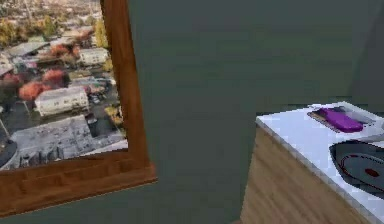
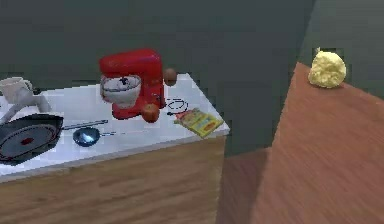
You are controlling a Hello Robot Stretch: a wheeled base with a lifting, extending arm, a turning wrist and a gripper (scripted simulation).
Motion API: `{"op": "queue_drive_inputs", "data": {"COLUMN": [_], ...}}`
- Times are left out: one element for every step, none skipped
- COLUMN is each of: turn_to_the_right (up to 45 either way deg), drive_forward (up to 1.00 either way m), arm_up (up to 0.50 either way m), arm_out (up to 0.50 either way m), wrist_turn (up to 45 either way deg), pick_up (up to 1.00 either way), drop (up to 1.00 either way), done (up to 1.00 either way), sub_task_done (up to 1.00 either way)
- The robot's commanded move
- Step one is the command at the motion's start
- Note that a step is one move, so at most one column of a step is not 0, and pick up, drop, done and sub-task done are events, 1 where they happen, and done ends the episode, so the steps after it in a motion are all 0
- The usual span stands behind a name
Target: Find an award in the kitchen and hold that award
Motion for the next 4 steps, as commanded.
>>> {"op": "queue_drive_inputs", "data": {"turn_to_the_right": [12.0,0.0,24.0,3.0], "drive_forward": [0.0,0.65,0.0,0.0], "arm_up": [0.0,0.0,0.0,0.0], "arm_out": [0.0,0.0,0.0,0.0], "wrist_turn": [0.0,0.0,0.0,0.0], "pick_up": [0.0,0.0,0.0,0.0], "drop": [0.0,0.0,0.0,0.0], "done": [0.0,0.0,0.0,0.0], "sub_task_done": [0.0,0.0,0.0,0.0]}}
